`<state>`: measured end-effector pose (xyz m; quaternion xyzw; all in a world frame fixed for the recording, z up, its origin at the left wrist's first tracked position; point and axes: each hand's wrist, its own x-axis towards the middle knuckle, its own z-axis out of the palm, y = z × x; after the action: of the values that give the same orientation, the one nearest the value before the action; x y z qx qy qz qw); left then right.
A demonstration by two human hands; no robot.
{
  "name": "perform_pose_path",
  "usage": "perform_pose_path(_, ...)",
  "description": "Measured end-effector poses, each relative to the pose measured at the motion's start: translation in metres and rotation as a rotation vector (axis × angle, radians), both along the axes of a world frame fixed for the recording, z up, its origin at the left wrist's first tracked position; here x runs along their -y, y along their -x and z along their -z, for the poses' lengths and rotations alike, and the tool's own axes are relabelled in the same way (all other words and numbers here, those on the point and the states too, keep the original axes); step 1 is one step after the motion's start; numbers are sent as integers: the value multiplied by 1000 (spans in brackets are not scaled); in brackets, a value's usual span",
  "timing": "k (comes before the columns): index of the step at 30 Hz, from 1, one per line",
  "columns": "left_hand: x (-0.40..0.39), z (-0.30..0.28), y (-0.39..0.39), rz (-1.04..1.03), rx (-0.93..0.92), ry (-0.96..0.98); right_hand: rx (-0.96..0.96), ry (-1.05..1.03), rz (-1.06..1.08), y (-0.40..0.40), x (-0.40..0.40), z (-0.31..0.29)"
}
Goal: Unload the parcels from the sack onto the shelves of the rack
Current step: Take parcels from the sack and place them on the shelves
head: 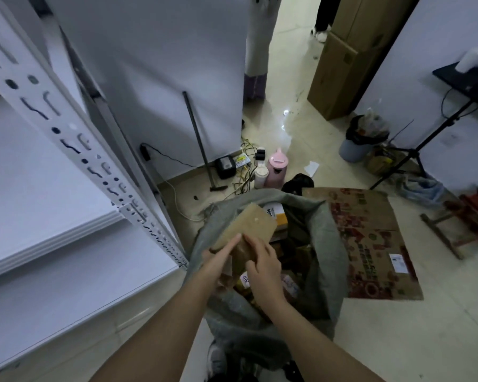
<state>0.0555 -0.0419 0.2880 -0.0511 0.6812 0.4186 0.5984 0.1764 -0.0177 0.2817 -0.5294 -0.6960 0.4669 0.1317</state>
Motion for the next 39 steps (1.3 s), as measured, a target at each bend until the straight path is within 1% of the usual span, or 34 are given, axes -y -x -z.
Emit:
perform_pose_path(2, 7, 0, 5, -49, 3, -10, -45, -20, -67, 3, 6, -5)
perform_pose_path(4, 15, -1, 8, -47, -117, -31, -138, 42, -28, 8, 6, -11)
perform_pose_path(5, 18, -4, 9, -14, -223, -27, -205, 79, 54, 11, 4, -17)
perform_pose_path(7, 29, -14, 10, 94, -461, -52, -287, 174, 319, 16, -8, -24)
perform_pose_path(8, 35, -16, 10, 173, -576, -92, -284, 275, 469, 18, -17, -29)
perform_pose_path(9, 41, -16, 12, 271, -689, -126, -263, 435, 581, 19, -23, -35)
perform_pose_path(10, 48, -16, 13, 371, -806, -144, -274, 611, 643, 17, -29, -40)
perform_pose_path(11, 55, -13, 14, 449, -891, -163, -304, 752, 651, 15, -33, -42)
perform_pose_path(12, 61, -12, 16, 508, -958, -188, -331, 844, 620, 13, -36, -40)
perform_pose_path(14, 70, -9, 17, 590, -1029, -239, -339, 929, 547, 8, -38, -34)
perform_pose_path(16, 76, -8, 17, 628, -1067, -254, -354, 966, 537, 2, -38, -23)
perform_pose_path(17, 77, -7, 18, 648, -1056, -248, -369, 945, 561, -1, -36, -21)
perform_pose_path(19, 77, -6, 22, 716, -972, -220, -409, 850, 607, -8, -36, -16)
perform_pose_path(21, 77, -3, 24, 740, -858, -187, -389, 698, 582, -15, -37, -14)
perform_pose_path(22, 76, -3, 24, 712, -782, -181, -353, 589, 544, -16, -37, -15)
perform_pose_path(25, 63, -12, 21, 504, -593, -193, -152, 245, 328, -18, -37, -24)
perform_pose_path(27, 47, -24, 22, 340, -443, -211, -41, 67, 153, -23, -35, -29)
perform_pose_path(30, 28, -37, 28, 176, -232, -232, 15, -136, -35, -31, -32, -33)
perform_pose_path(33, 16, -42, 33, 122, -119, -229, 85, -271, -128, -34, -32, -33)
perform_pose_path(36, 10, -48, 34, 147, -95, -192, 188, -383, -204, -36, -34, -31)
perform_pose_path(38, 12, -47, 36, 143, -95, -159, 215, -391, -194, -37, -33, -31)
perform_pose_path(39, 13, -44, 36, 125, -98, -156, 203, -370, -134, -35, -30, -33)
